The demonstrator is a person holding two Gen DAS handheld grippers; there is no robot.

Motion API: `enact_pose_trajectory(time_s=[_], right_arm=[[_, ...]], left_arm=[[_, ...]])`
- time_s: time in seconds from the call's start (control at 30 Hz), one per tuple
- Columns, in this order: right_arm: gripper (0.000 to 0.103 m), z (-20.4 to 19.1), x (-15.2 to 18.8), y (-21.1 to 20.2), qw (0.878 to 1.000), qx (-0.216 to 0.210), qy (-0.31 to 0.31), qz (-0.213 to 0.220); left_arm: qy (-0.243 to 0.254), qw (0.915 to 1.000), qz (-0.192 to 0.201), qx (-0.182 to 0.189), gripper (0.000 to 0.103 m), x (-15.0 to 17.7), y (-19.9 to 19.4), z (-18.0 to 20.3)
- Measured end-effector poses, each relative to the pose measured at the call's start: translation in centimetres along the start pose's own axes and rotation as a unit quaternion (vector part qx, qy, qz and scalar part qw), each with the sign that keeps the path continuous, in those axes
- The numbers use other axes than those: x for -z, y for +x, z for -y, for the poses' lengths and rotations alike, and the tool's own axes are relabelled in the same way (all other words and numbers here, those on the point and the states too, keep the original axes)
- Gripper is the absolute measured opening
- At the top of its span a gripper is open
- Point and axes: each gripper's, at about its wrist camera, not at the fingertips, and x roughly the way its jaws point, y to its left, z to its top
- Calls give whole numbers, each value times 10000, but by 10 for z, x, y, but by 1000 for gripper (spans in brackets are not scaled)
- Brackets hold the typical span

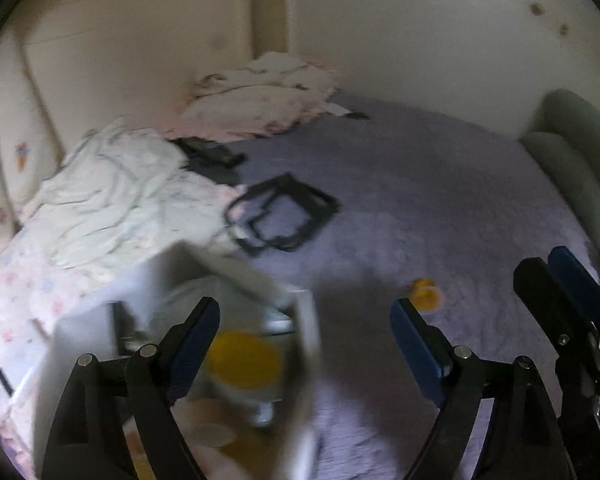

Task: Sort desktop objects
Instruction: 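Move both grippers back toward the remaining yellow cup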

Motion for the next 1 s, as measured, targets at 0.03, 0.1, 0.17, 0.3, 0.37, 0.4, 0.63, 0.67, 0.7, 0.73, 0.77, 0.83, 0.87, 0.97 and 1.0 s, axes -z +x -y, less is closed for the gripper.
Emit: enact_pose_trajectory(time_s=[0.03,0.1,0.17,0.3,0.37,0.4,0.63,0.67,0.7,0.73,0.77,0.83,0.87,0.97,1.0], right_arm=[[53,7,-1,-3,10000,39,1,-31],[53,20,-1,-6,9999,69,34,-144],[53,30,0,-7,9996,94,92,-251],[53,45,3,-7,9981,476,204,-324],[54,50,4,-2,9977,487,275,-388],[54,52,5,1,9975,448,334,-429],[53,57,13,15,9951,644,392,-641],[53,58,12,12,9955,599,436,-587],[54,59,12,8,9961,538,477,-513],[54,60,11,2,9966,480,510,-440],[56,61,12,-2,9967,474,516,-416],[56,63,13,-3,9963,551,514,-405],[56,65,14,-1,9958,591,545,-438],[56,73,19,17,9942,522,750,-567],[56,76,23,25,9936,487,811,-614]], left_arm=[[6,9999,-31,110,87,1,2,6],[25,9997,-58,220,87,2,6,16],[27,9994,-157,299,87,3,16,27],[138,9999,-73,-50,93,7,24,49],[293,9995,-45,-117,95,11,26,62],[393,9991,-11,-171,95,13,27,68],[1348,9879,707,283,92,27,0,102],[1306,9869,886,332,92,29,-9,103],[1277,9862,999,336,93,30,-13,105],[1246,9854,1118,324,93,31,-17,106],[1234,9856,1104,345,94,30,-15,107],[1134,9888,770,584,94,27,1,106],[1069,9897,643,696,94,26,8,106],[721,9908,29,1147,94,25,53,98],[689,9903,-156,1193,94,26,65,97]])
